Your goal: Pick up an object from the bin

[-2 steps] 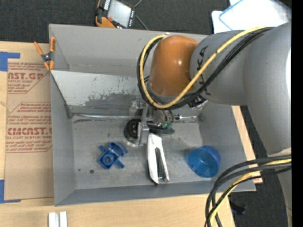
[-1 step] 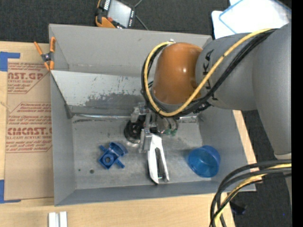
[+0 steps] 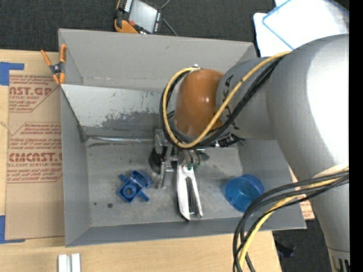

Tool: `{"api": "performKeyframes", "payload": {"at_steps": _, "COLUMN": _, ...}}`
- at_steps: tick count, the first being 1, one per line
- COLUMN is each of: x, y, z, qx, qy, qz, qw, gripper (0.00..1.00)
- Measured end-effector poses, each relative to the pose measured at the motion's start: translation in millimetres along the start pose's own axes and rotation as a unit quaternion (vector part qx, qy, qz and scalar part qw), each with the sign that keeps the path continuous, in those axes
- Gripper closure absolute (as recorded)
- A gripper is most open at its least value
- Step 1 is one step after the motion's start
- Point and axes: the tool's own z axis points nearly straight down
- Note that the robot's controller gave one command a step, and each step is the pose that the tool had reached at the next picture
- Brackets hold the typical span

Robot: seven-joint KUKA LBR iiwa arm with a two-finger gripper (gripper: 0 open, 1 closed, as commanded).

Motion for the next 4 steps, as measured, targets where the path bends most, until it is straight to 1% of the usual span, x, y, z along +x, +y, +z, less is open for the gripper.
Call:
{"api": "performKeyframes", "payload": {"at_steps": 1, "x": 2.4, "y": 0, "z": -91, "qx": 0.001, "qy": 0.0002, "qz": -0.007, "qw": 1.0, "gripper": 0.0}}
{"api": "performKeyframes", "payload": {"at_steps": 2, "x": 3.4, "y": -13, "z": -22, "qx": 0.0, "qy": 0.0, "qz": -0.001, "qw": 1.0, "gripper": 0.0}}
{"api": "performKeyframes", "payload": {"at_steps": 3, "x": -4.9, "y": -9, "z": -9, "qx": 0.0, "qy": -0.0045, "qz": -0.011, "qw": 0.9999, "gripper": 0.0}}
{"api": "performKeyframes", "payload": {"at_steps": 4, "x": 9.8, "y": -9, "z": -15, "qx": -0.002, "qy": -0.0071, "qz": 0.009, "qw": 0.9999, "gripper": 0.0}}
